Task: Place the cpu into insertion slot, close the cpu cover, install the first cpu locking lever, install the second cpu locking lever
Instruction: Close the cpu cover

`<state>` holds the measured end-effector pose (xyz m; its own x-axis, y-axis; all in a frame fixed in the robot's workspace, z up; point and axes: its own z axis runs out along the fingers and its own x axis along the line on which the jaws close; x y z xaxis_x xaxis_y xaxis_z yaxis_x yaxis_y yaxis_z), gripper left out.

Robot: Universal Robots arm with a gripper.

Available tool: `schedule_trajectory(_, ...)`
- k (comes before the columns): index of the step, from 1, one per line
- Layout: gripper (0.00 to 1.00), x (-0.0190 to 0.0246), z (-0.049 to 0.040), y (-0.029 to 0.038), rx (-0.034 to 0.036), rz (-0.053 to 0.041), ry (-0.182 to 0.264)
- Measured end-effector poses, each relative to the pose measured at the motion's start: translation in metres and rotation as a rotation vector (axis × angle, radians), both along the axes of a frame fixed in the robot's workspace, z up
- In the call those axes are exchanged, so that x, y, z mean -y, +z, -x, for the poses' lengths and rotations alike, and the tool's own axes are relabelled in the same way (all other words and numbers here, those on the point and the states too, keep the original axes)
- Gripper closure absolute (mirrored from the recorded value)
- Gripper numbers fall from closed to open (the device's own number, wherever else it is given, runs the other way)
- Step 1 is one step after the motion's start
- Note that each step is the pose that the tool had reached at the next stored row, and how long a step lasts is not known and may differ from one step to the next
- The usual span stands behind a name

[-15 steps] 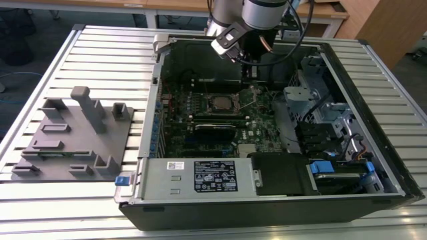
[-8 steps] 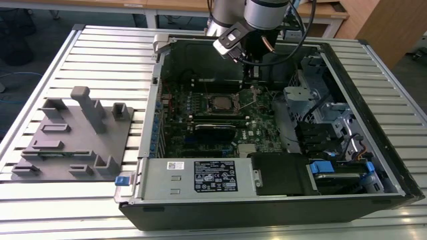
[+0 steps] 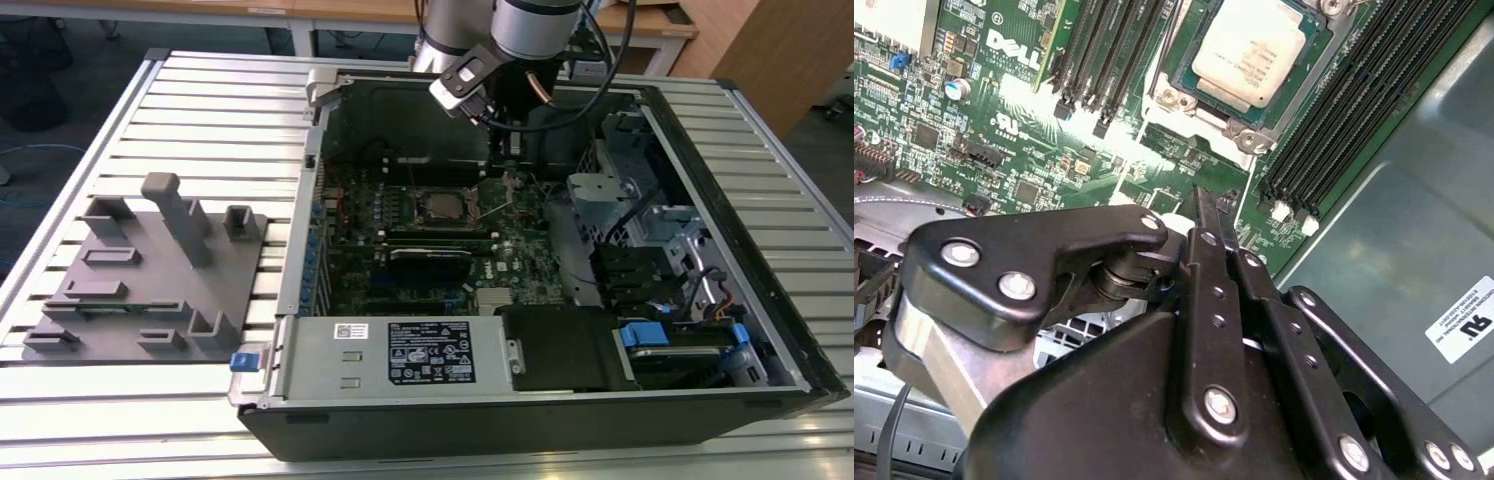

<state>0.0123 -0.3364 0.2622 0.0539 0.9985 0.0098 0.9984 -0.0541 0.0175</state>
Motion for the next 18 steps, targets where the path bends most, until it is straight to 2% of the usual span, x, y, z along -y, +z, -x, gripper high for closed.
schedule_trajectory(4,0.9,0.0,-0.004,-0.0001,0.0,0.0,0.0)
schedule_trajectory(18,0.9,0.0,-0.0073,-0.0001,0.0,0.0,0.0)
